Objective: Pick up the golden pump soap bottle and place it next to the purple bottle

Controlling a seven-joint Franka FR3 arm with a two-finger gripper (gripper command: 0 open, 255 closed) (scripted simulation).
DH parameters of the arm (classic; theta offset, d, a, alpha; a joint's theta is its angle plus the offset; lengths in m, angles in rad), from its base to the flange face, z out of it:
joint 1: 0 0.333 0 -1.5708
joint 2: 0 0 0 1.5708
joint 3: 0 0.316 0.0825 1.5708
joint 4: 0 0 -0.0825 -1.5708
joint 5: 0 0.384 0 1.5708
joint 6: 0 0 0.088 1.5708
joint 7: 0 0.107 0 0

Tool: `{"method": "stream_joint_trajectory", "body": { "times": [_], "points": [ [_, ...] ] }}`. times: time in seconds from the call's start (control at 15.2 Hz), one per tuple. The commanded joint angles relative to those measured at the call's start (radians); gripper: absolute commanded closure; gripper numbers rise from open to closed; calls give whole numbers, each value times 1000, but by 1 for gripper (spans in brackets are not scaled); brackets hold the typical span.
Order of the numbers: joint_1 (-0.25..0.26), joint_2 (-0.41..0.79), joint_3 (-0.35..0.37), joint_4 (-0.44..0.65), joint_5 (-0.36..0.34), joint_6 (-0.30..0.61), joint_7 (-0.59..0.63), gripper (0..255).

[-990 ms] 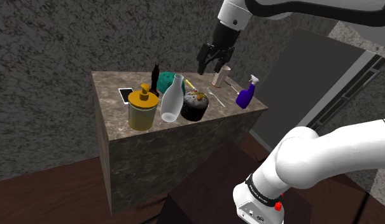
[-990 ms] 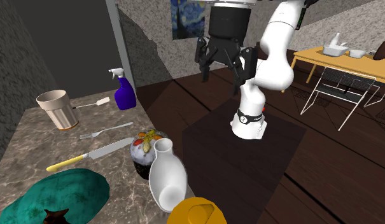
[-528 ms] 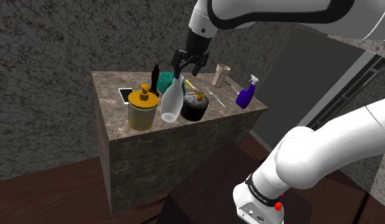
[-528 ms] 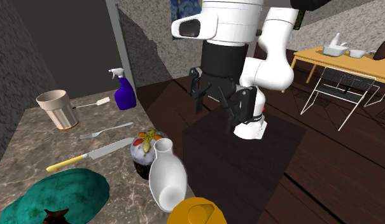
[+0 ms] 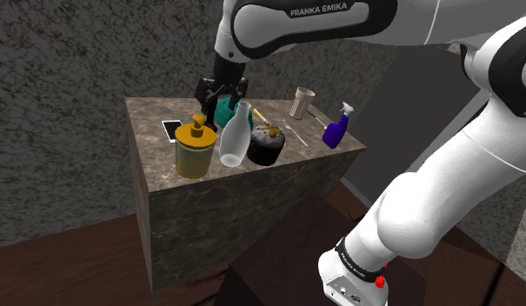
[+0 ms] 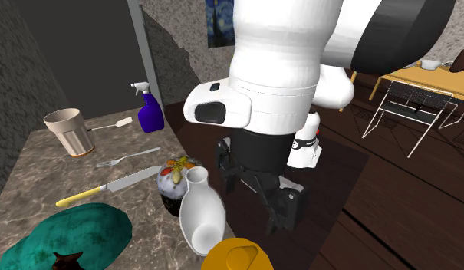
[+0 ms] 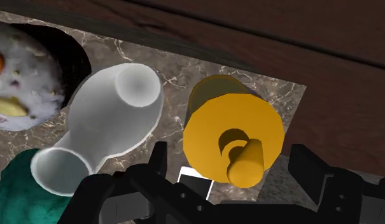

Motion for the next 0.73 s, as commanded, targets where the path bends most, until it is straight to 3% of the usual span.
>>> {"method": "stream_joint_trajectory", "body": {
  "times": [0.0, 0.2, 0.66],
  "points": [
    [6, 70, 11, 46, -17, 23, 24, 0],
    [16, 159, 21, 112, -42, 44, 52, 0],
    [17, 206, 18, 66, -57, 136, 62, 0]
  ]
}}
